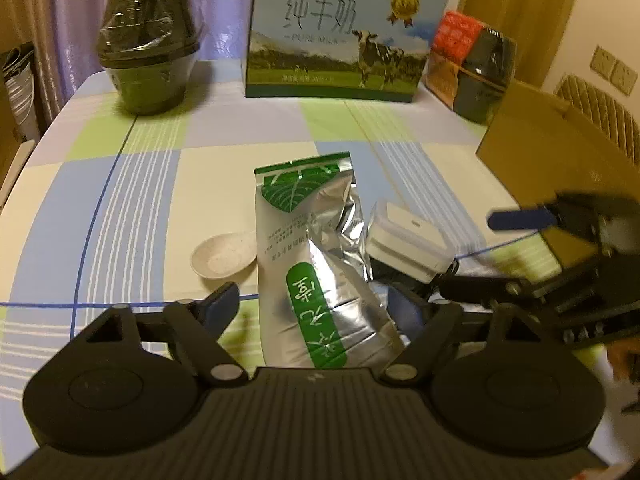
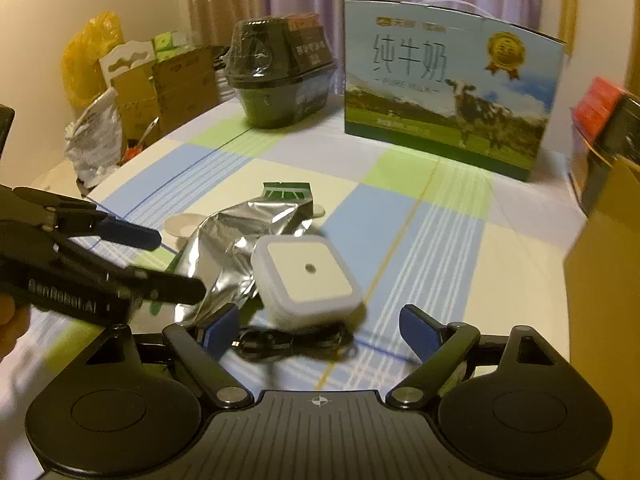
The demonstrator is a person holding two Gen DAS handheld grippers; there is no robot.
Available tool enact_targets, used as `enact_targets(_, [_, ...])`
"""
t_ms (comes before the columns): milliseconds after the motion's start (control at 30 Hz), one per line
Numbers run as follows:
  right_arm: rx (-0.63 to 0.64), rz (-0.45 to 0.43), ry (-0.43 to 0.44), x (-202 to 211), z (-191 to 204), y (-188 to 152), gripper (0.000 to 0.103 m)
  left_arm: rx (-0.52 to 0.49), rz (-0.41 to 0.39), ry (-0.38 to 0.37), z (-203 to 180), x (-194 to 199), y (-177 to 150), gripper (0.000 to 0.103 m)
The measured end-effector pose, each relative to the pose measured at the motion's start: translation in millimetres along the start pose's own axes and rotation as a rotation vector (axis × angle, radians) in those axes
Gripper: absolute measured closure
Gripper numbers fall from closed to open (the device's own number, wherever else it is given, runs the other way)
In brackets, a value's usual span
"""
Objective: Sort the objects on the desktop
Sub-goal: 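Grasp the silver foil pouch with the left gripper while the right grasps the white night-light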
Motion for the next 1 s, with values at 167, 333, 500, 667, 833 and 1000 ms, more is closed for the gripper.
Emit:
enact_targets(167, [0.012,0.027,0.01,-22,-10,6,0.02,0.009,0.008,-0.017,2,-6,2,0.034])
enact_targets(333, [-0.004,0.036,0.059,-35,-13,10,0.023,0.006,0.009,-0.03,2,-8,2,0.034])
enact_targets(500, [-0.025,0.033,0.071,-41,-14,9,0.035,0.031,0.021,-0.051,5,-13,0,0.03])
enact_targets(667, [-0.058,0.019,0.005,-31,-17,4,0.036,0.028,0.042,-0.049,1,-17,-2,0.027])
enact_targets(833, [-0.112,-0.016,-0.046,-10,-25,-1,0.036,-0.002,0.061,-0.031,-7,-22,-7,0.028])
enact_targets(1000, [-0.119,-0.043,-0.095,19,-22,-4,0.036,0.012,0.078,-0.009,-4,-16,-10,0.044])
Point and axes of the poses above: each gripper's, at about its wrist camera, not at the fingertips, and x roughly against the way its jaws point, z to its left, y to its top, the point moved 9 cm from there along -x, roughly the way its jaws point, and after that the axes turned 11 degrees about y, right-handed, at the moved point
